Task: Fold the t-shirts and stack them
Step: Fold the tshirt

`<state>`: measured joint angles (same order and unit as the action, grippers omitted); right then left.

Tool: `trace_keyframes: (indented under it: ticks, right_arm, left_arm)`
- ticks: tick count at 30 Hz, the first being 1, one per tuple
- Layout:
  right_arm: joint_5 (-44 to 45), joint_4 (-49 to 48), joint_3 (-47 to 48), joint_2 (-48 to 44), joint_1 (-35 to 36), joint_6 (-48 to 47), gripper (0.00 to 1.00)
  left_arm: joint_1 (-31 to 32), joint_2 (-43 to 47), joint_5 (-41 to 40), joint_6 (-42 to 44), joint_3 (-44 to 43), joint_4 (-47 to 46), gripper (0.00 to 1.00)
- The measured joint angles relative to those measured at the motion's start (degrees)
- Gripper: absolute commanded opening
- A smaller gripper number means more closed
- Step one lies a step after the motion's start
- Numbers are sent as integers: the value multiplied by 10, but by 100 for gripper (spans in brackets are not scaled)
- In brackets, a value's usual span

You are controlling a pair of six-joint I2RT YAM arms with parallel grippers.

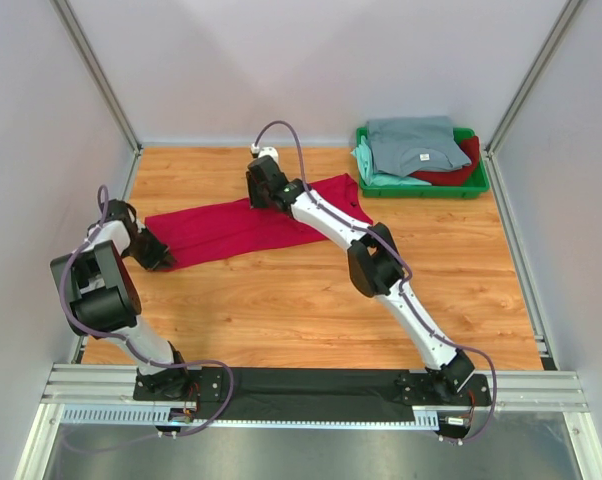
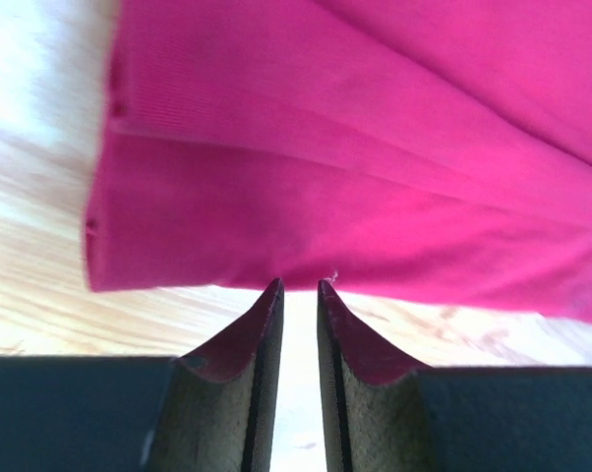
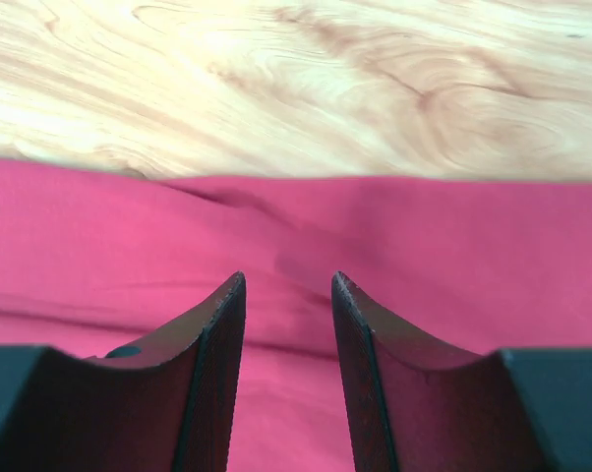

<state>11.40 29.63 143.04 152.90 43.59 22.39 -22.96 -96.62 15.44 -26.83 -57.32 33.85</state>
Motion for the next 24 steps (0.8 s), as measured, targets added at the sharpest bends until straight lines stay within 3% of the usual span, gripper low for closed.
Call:
trace_keyframes:
  ticks: [7, 8, 13, 17, 24]
  right_arm:
    - [-54, 22, -124, -110, -1, 22, 34]
    - [-73, 25, -136, -124, 0, 28, 24]
    - [-164, 27, -179, -154, 3, 60, 5]
    - [-220, 37, -197, -150, 4, 82, 0]
    - [-274, 37, -204, -129, 5, 120, 0]
  left_arm:
    - [0, 11, 61, -3, -8, -26, 23]
    - [0, 11, 67, -3, -11, -29, 21]
    - [1, 7, 81, -11, -32, -44, 20]
    - [1, -10, 83, -12, -50, -47, 18]
    - [2, -36, 78, -11, -53, -47, 17]
